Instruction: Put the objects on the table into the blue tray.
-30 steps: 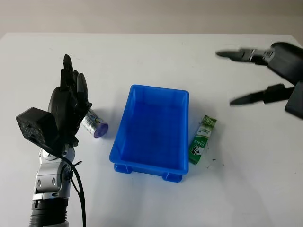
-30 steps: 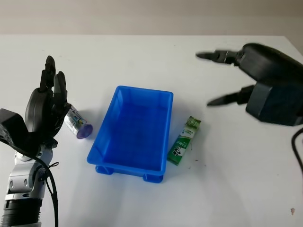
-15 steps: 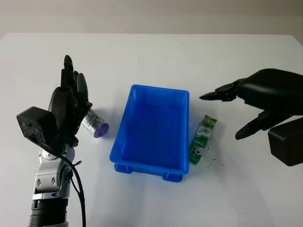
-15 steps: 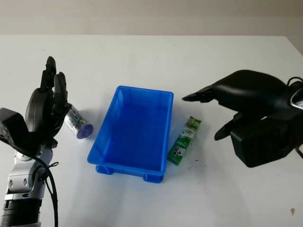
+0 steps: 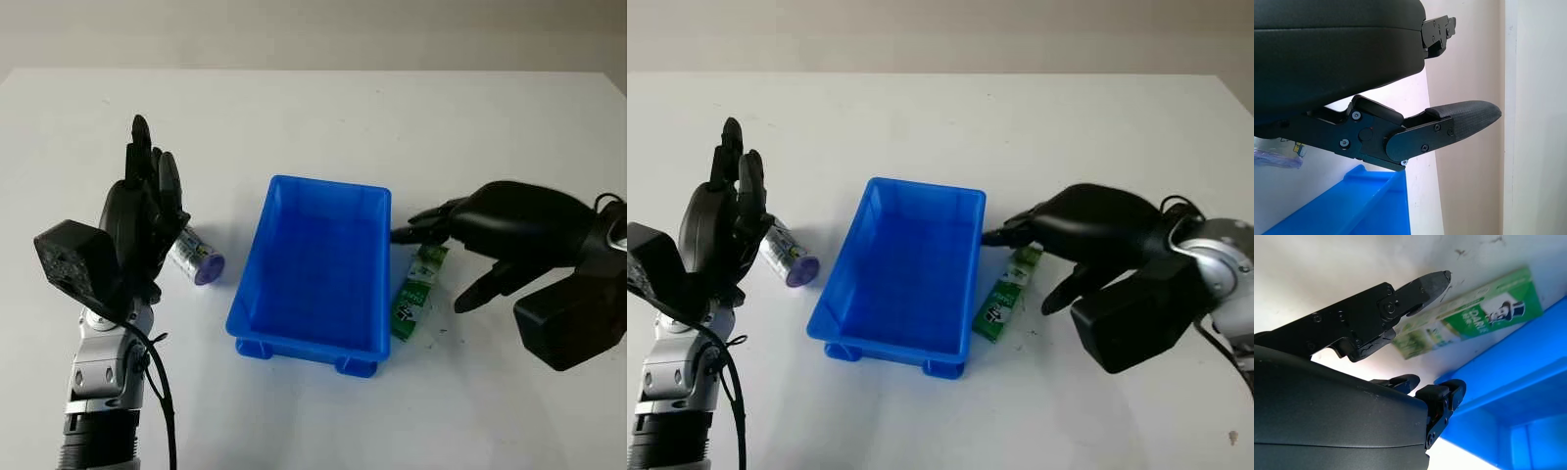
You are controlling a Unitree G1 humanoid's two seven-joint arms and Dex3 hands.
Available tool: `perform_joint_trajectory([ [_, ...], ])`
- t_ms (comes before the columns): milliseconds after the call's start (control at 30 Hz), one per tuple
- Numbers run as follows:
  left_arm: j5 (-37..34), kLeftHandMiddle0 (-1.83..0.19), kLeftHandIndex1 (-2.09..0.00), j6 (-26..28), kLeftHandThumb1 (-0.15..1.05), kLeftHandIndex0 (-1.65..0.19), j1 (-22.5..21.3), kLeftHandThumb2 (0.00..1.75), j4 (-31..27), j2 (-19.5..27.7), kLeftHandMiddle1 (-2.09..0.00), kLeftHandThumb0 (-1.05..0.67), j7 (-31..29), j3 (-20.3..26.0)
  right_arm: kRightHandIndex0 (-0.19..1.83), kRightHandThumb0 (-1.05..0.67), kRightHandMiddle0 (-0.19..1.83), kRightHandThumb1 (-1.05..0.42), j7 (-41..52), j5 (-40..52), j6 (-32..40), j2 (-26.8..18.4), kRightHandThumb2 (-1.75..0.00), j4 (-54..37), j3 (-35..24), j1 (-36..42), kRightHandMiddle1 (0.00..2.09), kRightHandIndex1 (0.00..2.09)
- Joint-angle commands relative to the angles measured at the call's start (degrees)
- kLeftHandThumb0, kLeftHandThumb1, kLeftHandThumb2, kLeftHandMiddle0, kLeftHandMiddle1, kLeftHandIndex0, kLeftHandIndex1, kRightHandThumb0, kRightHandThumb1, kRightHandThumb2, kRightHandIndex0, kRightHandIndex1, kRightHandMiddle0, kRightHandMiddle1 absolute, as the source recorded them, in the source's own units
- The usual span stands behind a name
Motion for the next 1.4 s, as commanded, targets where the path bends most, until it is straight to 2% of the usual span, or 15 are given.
perform_joint_trajectory([
  [0, -0.2, 0.19, 0.0, 0.3, 1.05, 0.19, -0.7, 0.7, -1.5, 0.8, 0.0, -0.76, -0.1, 0.2, 0.49, -0.46, 0.44, -0.82, -1.1, -0.1, -3.2, 1.0, -0.05, 1.9, 1.3, 0.2, 0.08, 0.09],
  [167, -0.2, 0.19, 0.0, 0.2, 1.05, 0.19, -0.7, 0.7, -1.6, 0.7, 0.0, -0.76, -0.1, 0.3, 0.6, -0.44, 0.55, -0.86, -5.2, -4.4, -8.0, 2.2, -0.06, 5.0, 3.4, 0.8, 0.21, 0.2],
  [233, -0.3, 0.19, 0.0, 0.3, 1.05, 0.19, -0.7, 0.7, -1.6, 0.8, 0.0, -0.76, -0.2, 0.4, 0.32, -0.42, 0.24, -0.87, -6.1, -5.0, -9.1, 2.5, -0.06, 5.7, 3.7, 0.9, 0.98, 0.87],
  [300, -0.5, 0.19, 0.0, 0.2, 1.05, 0.19, -0.6, 0.7, -1.5, 0.7, 0.0, -0.75, -0.4, 0.4, 0.11, -0.41, 0.11, -0.89, -8.0, -6.2, -11.3, 2.8, -0.06, 7.0, 4.1, 1.0, 1.39, 1.39],
  [367, -0.5, 0.19, 0.0, 0.3, 1.05, 0.19, -0.6, 0.7, -1.5, 0.7, 0.0, -0.75, -0.4, 0.4, 0.08, -0.41, 0.1, -0.91, -10.3, -7.5, -13.8, 2.9, -0.06, 8.5, 4.4, 0.9, 1.56, 1.58],
  [433, -0.5, 0.19, 0.0, 0.4, 1.05, 0.19, -0.6, 0.7, -1.5, 0.8, 0.0, -0.75, -0.5, 0.3, 0.13, -0.41, 0.14, -0.93, -13.3, -9.7, -17.0, 2.8, -0.06, 10.5, 4.8, 0.6, 1.67, 1.61],
  [500, -0.5, 0.19, 0.0, 0.3, 1.05, 0.19, -0.6, 0.7, -1.4, 0.8, 0.0, -0.75, -0.5, 0.3, 0.31, -0.43, 0.25, -0.98, -17.5, -13.3, -20.0, 2.7, -0.07, 12.2, 5.0, 0.2, 1.75, 1.68],
  [567, -0.4, 0.19, 0.0, 0.3, 1.05, 0.19, -0.7, 0.7, -1.4, 0.8, 0.0, -0.75, -0.3, 0.4, 0.57, -0.49, 0.45, -1.03, -23.6, -17.9, -22.4, 2.7, -0.09, 13.4, 4.5, 0.3, 1.81, 1.92],
  [600, -0.4, 0.19, 0.0, 0.4, 1.05, 0.19, -0.7, 0.7, -1.4, 0.8, 0.0, -0.75, -0.2, 0.4, 0.78, -0.51, 0.55, -1.04, -25.9, -19.6, -23.1, 2.6, -0.13, 13.8, 4.4, 0.4, 1.97, 2.02],
  [700, -0.5, 0.19, 0.0, 0.3, 1.05, 0.19, -0.9, 0.7, -1.2, 1.0, 0.0, -0.75, -0.5, 0.3, 1.07, -0.51, 0.63, -1.05, -30.3, -21.6, -23.3, 2.3, -0.25, 15.1, 3.8, 0.6, 2.08, 2.08],
  [733, -0.5, 0.19, 0.0, 0.2, 1.05, 0.19, -1.0, 0.7, -1.0, 1.0, 0.0, -0.75, -0.7, 0.3, 1.14, -0.5, 0.74, -1.05, -31.7, -22.4, -23.2, 1.8, -0.3, 15.7, 3.4, 0.3, 2.09, 2.09],
  [800, -0.5, 0.19, 0.0, 0.1, 1.05, 0.19, -1.1, 0.71, -0.8, 1.2, 0.0, -0.75, -0.9, 0.3, 1.16, -0.5, 0.84, -1.05, -33.5, -23.1, -23.0, 1.1, -0.36, 16.7, 3.1, -0.3, 2.09, 2.09],
  [967, -0.4, 0.19, 0.0, 0.0, 1.05, 0.19, -1.4, 0.71, -0.4, 1.1, 0.0, -0.75, -1.0, 0.1, 1.04, -0.47, 0.75, -1.05, -38.8, -25.8, -20.8, -0.7, -0.27, 19.8, 2.2, -2.0, 2.09, 2.09],
  [1067, -0.6, 0.19, 0.0, 0.3, 1.05, 0.19, -1.6, 0.7, -0.4, 1.2, 0.0, -0.76, -1.0, 0.1, 0.95, -0.5, 0.7, -1.05, -42.6, -29.5, -17.3, -2.1, -0.31, 20.4, 1.9, -3.5, 2.09, 2.09],
  [1367, -0.9, 0.19, 0.0, 0.4, 1.05, 0.19, -1.5, 0.7, -0.4, 1.6, 0.0, -0.75, -1.5, 0.3, 0.78, -0.54, 0.62, -1.05, -47.8, -29.6, -9.4, -3.3, -0.18, 22.6, 0.0, -11.1, 2.09, 2.09],
])
